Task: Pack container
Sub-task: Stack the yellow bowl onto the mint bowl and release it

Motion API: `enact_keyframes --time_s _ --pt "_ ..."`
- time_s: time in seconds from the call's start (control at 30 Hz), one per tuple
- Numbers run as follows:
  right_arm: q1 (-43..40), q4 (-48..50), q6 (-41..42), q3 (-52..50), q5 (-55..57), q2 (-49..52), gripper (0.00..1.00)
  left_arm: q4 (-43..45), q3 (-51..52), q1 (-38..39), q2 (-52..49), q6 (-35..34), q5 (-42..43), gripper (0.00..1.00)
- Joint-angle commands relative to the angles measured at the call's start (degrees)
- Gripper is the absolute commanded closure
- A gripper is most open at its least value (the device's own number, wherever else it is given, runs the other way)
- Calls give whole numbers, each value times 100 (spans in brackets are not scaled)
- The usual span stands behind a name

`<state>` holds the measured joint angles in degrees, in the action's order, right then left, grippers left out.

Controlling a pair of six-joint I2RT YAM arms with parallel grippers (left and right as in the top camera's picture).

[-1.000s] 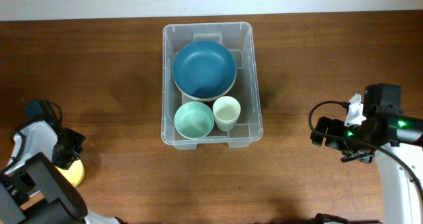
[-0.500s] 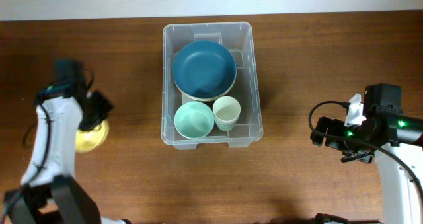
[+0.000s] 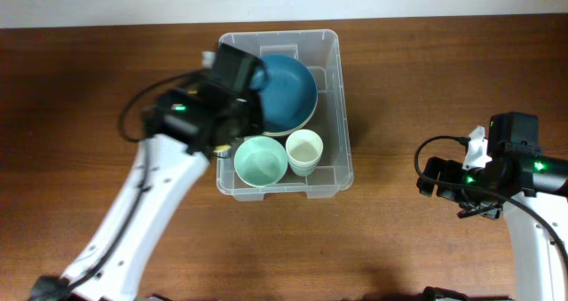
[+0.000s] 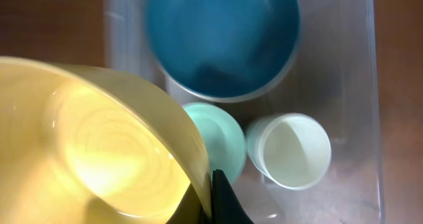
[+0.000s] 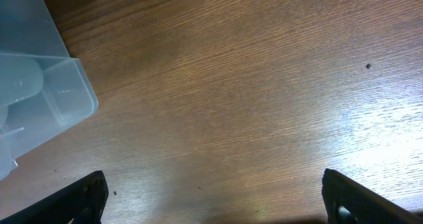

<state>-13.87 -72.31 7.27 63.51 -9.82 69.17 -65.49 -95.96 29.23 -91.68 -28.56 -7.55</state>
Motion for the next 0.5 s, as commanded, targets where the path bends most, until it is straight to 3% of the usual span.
enact_keyframes --time_s 0.0,0.47 --pt "39 11 -42 -24 -7 -22 1 -9 -50 407 -627 -70 -173 99" --pt "39 -4 -42 -24 -7 -17 1 -13 -50 660 -2275 -72 267 99"
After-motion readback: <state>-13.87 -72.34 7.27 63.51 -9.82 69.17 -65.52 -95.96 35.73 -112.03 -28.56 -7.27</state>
